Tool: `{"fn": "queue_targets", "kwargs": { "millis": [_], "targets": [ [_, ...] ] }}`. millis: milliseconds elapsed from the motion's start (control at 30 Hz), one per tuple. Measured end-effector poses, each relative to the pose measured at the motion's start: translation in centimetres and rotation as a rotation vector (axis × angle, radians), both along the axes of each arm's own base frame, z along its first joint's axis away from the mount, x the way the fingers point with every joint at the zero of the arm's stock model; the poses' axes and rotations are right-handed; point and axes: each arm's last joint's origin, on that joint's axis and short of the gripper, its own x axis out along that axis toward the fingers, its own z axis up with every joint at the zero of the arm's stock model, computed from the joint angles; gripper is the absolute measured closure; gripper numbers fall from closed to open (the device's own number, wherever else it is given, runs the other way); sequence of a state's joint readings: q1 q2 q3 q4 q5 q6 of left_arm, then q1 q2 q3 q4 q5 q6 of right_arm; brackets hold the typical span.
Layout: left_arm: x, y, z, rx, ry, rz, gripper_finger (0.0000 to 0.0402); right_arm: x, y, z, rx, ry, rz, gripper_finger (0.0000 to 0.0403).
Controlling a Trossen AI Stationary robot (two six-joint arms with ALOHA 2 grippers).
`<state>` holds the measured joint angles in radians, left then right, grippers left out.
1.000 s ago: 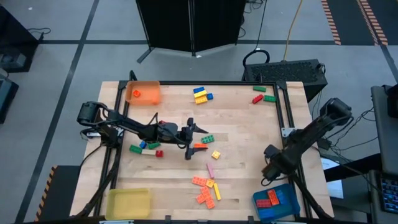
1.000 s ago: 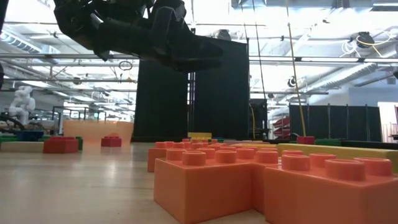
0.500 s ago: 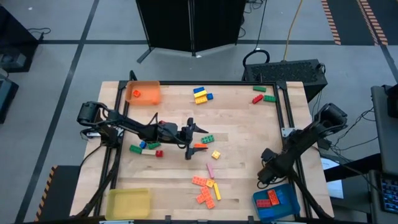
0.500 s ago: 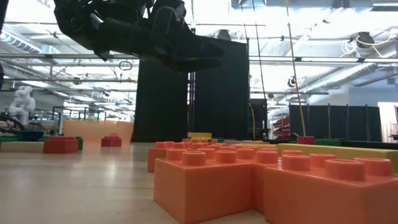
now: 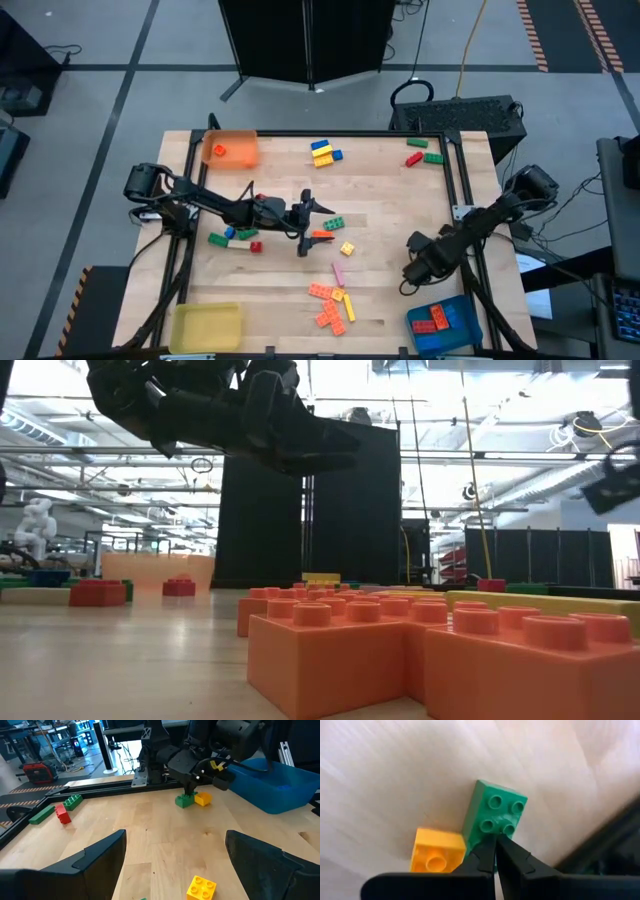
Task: Sort blocks by size
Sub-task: Put the green 8 stud game piece into the blue bin
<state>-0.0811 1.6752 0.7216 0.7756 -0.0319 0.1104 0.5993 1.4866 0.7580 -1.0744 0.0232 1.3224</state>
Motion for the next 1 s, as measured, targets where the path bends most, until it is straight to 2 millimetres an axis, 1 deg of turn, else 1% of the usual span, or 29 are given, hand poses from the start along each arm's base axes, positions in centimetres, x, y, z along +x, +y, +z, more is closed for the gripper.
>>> {"fn": "queue_targets", "kwargs": {
  "millis": [300,367,433,500,567,767,833,900,1000],
  "targets": [
    [0.0,0.0,0.0,0.0,0.001,0.0,0.0061,3.3,-1.0,2.2,-0.068,-0.167,0.088,0.0394],
    [0.0,0.0,-0.1,0.001,0.005,0.0,0.0061,3.4,-1.3,2.7,-0.092,-0.146,0.107,0.0389],
    [0.0,0.0,-0.1,0.001,0.011,0.0,0.0061,3.3,-1.6,3.2,-0.098,-0.097,0.143,0.0374],
    [0.0,0.0,-0.1,0.002,0.015,0.0,0.0061,3.1,-1.7,3.4,-0.091,-0.055,0.166,0.035],
    [0.0,0.0,-0.2,0.002,0.021,0.0,0.0061,2.9,-1.8,3.4,-0.082,-0.03,0.167,0.0317],
    [-0.1,0.0,-0.3,0.003,0.032,0.0,0.0061,2.5,-1.8,1.9,-0.002,-0.023,0.146,0.0198],
    [-0.1,0.0,-0.3,0.003,0.033,0.0,0.0061,2.2,-1.9,1.4,0.005,-0.013,0.13,0.0168],
    [-0.1,0.0,-0.3,0.003,0.032,0.0,0.0061,2.1,-2.0,0.8,0.009,-0.019,0.116,0.0148],
    [-0.1,0.0,-0.3,0.002,0.032,0.0,0.0061,2.0,-2.1,0.2,0.022,-0.043,0.11,0.0135]
  ]
}}
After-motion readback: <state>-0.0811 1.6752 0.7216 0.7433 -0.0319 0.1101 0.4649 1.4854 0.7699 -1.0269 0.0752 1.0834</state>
